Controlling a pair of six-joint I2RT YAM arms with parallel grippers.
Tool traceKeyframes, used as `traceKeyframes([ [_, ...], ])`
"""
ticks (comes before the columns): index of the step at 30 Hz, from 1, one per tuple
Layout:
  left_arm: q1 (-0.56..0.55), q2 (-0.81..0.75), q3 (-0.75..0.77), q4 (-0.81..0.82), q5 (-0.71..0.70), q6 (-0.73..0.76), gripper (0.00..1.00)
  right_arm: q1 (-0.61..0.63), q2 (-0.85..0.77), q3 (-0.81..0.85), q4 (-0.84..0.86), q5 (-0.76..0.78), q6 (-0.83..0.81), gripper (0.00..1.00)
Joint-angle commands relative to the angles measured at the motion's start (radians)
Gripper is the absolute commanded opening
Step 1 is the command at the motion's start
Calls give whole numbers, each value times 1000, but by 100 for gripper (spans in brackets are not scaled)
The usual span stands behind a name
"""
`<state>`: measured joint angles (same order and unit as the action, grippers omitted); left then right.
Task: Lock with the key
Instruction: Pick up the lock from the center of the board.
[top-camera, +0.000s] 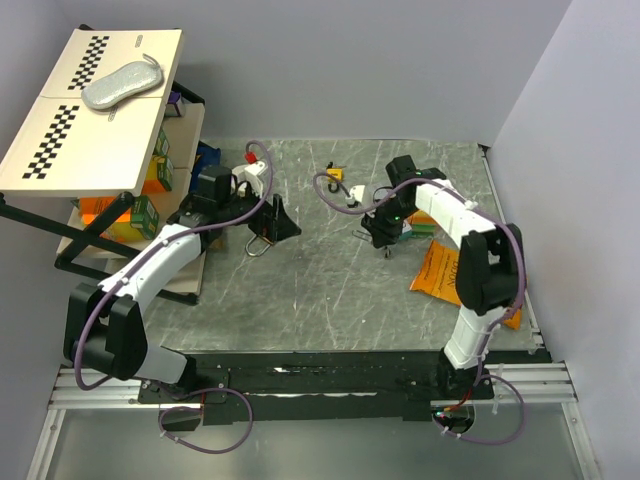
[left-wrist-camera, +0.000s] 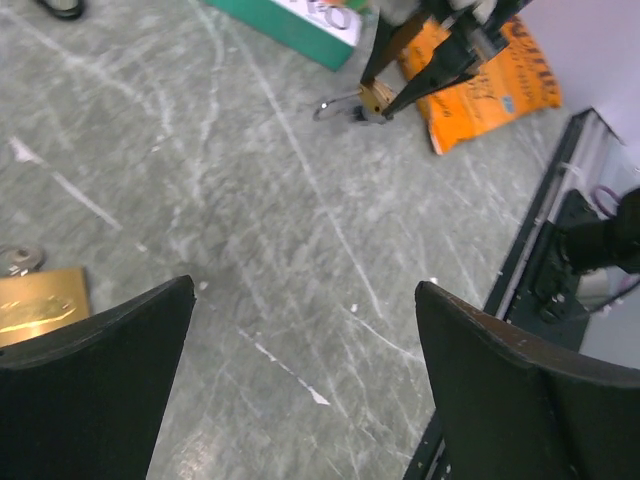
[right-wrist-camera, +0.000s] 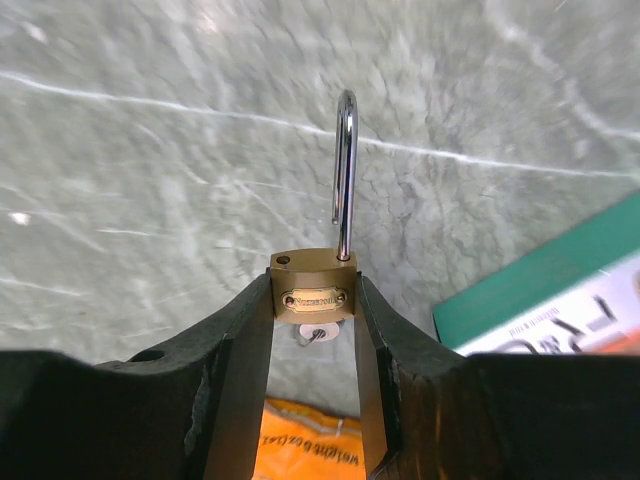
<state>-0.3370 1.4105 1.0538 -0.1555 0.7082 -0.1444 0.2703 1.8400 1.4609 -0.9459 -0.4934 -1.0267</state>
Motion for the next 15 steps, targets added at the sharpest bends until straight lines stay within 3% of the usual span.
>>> traceKeyframes([
  [1, 0, -8, -12, 77, 129, 42, 95, -6, -145, -20, -36, -124, -6, 19],
  [6, 0, -57, -115, 194, 272, 133, 91, -2, -189, 19, -117, -211, 22, 20],
  [10, -36, -99, -147, 166, 289, 354, 90, 24, -228, 18, -133, -249, 85, 20],
  [15, -97, -84, -130, 157, 271, 407, 86, 90, -272, -7, -126, -292, 135, 20],
])
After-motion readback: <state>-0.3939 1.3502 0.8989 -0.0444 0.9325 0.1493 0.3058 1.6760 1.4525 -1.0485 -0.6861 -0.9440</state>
